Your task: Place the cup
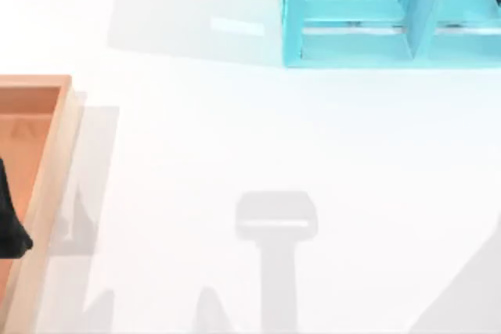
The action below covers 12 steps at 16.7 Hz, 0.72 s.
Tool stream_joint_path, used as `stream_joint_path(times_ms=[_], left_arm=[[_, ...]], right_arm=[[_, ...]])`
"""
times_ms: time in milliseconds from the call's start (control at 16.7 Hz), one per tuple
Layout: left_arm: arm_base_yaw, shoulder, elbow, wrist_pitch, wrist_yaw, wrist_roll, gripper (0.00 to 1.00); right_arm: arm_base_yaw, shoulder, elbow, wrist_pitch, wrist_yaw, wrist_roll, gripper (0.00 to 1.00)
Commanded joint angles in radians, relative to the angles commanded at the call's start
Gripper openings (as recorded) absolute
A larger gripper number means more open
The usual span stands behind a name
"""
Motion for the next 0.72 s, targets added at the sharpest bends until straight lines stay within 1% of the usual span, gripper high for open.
stream_joint_path(times_ms=[360, 420, 720], left_arm=[[0.000, 0.000, 0.000, 0.000, 0.000, 0.000, 1.00], [0.000, 0.000, 0.000, 0.000, 0.000, 0.000, 1.00], [0.000, 0.000, 0.000, 0.000, 0.000, 0.000, 1.00]], right_arm=[[0.000, 0.000, 0.000, 0.000, 0.000, 0.000, 0.98], [0.000, 0.000, 0.000, 0.000, 0.000, 0.000, 1.00], [0.000, 0.000, 0.000, 0.000, 0.000, 0.000, 1.00]])
